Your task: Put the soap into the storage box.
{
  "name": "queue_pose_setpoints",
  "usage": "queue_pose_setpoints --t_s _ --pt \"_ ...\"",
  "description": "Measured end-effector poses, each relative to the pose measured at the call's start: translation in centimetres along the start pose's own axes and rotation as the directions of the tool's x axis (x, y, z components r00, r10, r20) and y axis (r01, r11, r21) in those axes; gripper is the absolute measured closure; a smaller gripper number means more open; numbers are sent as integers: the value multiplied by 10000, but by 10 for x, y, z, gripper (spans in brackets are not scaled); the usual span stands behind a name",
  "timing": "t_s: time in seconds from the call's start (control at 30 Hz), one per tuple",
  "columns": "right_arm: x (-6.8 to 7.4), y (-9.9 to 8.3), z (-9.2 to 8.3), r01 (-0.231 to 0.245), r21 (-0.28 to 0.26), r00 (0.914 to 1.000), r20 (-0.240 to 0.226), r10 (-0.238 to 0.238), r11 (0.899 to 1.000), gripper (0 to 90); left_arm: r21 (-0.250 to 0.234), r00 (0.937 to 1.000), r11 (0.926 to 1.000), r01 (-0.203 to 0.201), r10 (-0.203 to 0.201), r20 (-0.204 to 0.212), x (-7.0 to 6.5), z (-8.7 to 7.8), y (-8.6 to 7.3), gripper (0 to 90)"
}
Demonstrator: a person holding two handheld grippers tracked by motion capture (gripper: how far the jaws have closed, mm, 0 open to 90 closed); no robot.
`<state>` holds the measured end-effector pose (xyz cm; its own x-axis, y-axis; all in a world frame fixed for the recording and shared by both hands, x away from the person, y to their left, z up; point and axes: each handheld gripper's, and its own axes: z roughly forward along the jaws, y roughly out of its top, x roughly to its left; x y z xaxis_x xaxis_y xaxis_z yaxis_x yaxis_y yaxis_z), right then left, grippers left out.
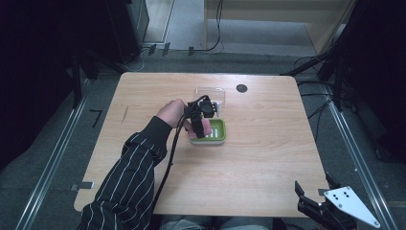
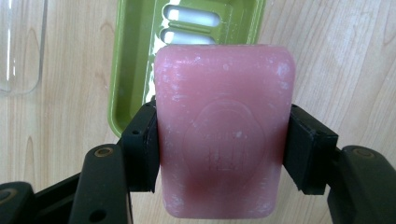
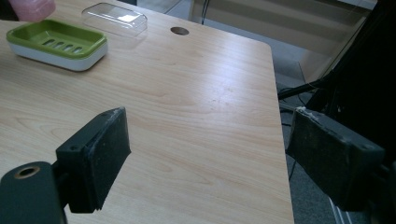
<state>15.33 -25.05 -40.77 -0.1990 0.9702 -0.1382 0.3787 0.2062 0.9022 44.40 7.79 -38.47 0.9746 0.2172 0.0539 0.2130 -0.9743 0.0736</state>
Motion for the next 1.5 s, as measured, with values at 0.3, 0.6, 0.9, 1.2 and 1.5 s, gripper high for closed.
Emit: queue_pose_setpoints --t_s 0.3,0.6,0.9,1.2,1.5 --pt "-1 -2 -4 -21 15 10000 90 21 10000 136 -62 9997 9998 -209 209 -86 3 2 6 386" --pt "-3 -4 -7 -128 56 9996 261 127 9999 136 -26 9983 9985 -551 550 -195 6 7 15 386" --pt "-4 -5 -10 -180 39 9993 314 179 9998 136 19 9973 9977 -677 677 -296 9 15 18 386" --pt "-3 -5 -8 -84 74 9996 261 82 9999 136 242 9961 9960 -856 861 -189 11 26 19 386" --pt "-3 -5 -8 -106 51 9996 266 105 9999 136 268 9957 9956 -898 904 -223 11 36 25 386"
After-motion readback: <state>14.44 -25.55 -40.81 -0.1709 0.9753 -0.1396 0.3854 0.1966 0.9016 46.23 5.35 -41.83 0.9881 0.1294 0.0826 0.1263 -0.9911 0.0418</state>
